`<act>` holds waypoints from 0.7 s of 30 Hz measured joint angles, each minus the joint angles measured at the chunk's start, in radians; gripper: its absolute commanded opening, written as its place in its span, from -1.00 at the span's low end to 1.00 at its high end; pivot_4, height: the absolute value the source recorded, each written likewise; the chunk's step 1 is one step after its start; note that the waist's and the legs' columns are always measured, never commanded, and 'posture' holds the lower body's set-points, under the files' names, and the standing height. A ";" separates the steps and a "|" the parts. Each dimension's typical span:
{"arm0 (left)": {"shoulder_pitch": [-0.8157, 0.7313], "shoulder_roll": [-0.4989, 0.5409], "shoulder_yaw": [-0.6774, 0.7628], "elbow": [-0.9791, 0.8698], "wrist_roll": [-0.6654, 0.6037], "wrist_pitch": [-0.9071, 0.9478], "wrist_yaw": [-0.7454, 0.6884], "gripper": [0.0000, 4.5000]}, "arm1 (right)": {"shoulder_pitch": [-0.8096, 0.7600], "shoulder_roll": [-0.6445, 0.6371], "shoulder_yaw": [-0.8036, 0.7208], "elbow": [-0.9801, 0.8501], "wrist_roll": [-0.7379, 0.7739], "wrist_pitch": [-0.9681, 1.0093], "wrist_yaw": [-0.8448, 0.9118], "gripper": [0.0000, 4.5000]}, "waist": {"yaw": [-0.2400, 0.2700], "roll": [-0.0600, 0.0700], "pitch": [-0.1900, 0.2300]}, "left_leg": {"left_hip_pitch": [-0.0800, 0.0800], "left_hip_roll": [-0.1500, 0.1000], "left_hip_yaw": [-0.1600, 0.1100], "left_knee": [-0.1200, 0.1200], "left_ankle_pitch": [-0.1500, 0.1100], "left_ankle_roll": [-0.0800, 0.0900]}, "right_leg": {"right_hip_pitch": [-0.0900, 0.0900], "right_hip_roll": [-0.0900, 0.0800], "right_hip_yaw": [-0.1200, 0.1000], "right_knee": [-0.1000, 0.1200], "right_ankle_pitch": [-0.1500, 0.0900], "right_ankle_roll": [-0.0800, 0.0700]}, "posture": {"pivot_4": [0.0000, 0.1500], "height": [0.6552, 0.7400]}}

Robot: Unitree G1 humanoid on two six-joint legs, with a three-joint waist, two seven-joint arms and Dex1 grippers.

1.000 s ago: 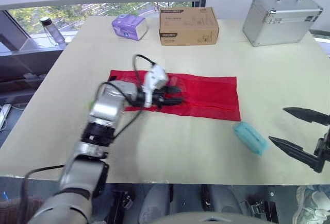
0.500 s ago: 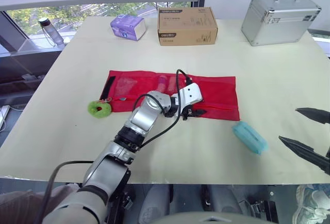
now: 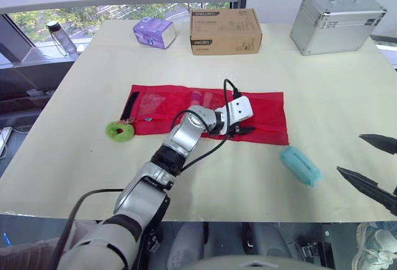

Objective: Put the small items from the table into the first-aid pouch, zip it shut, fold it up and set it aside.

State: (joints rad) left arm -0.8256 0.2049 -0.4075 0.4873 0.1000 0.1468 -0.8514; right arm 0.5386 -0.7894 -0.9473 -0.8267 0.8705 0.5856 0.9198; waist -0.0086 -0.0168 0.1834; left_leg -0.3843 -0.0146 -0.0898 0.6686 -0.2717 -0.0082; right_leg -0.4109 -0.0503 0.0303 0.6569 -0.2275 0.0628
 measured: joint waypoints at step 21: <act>0.024 -0.034 0.102 -0.094 -0.113 0.123 -0.057 -0.95 | -0.187 -0.041 0.473 0.099 -0.098 0.212 -0.336 1.00 | -0.002 0.000 0.000 | 0.000 0.000 0.000 0.000 0.000 0.000 | 0.000 0.000 0.000 0.001 0.000 0.000 | 1.00 1.00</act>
State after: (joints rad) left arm -0.8014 0.1707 -0.3052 0.3932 -0.0132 0.2693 -0.9087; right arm 0.3513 -0.8304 -0.4741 -0.7277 0.7723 0.7975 0.5834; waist -0.0106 -0.0165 0.1832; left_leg -0.3841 -0.0148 -0.0898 0.6689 -0.2716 -0.0083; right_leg -0.4110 -0.0506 0.0306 0.6576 -0.2274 0.0626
